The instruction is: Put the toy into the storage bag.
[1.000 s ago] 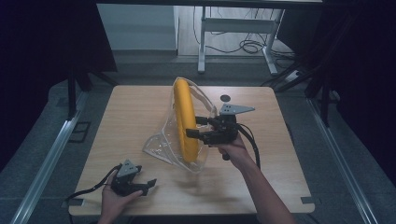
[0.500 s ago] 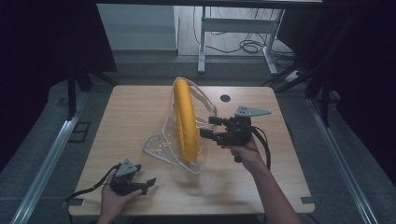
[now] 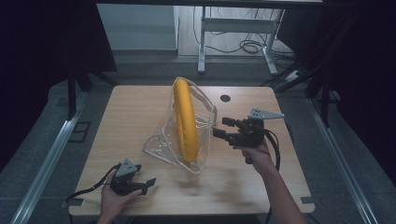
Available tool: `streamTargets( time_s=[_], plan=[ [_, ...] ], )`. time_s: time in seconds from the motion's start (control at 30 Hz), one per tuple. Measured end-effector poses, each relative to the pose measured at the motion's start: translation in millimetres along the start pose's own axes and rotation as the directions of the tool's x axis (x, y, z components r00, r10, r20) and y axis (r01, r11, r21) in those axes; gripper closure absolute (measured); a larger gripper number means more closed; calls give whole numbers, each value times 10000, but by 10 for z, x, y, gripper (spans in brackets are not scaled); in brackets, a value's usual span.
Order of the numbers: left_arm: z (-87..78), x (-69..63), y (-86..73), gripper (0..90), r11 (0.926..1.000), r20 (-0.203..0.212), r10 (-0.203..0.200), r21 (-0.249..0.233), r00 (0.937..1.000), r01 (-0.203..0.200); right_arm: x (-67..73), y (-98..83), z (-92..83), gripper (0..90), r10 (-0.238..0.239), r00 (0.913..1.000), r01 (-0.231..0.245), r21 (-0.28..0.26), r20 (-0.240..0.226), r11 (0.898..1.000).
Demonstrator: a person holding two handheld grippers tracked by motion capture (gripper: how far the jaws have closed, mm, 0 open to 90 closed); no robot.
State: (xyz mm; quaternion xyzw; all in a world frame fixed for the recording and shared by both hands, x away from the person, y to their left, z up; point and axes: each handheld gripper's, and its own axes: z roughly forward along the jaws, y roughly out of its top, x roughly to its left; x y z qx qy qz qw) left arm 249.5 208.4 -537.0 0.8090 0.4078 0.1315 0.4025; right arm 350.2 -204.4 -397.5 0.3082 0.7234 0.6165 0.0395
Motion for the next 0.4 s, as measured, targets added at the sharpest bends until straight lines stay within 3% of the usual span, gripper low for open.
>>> streamTargets(
  time_s=[0.23, 0.4],
  plan=[
    [5, 0, -1, 171, 10000, 9, 1, 22, 10000, -1, -62, -46, -39, 251, 144, 9996, -145, 67, 259, 9999],
    [4, 1, 2, 171, 10000, 16, -24, 11, 10000, 24, -49, -43, -44, 257, -29, 9993, 29, -7, 367, 10000]
  ],
)
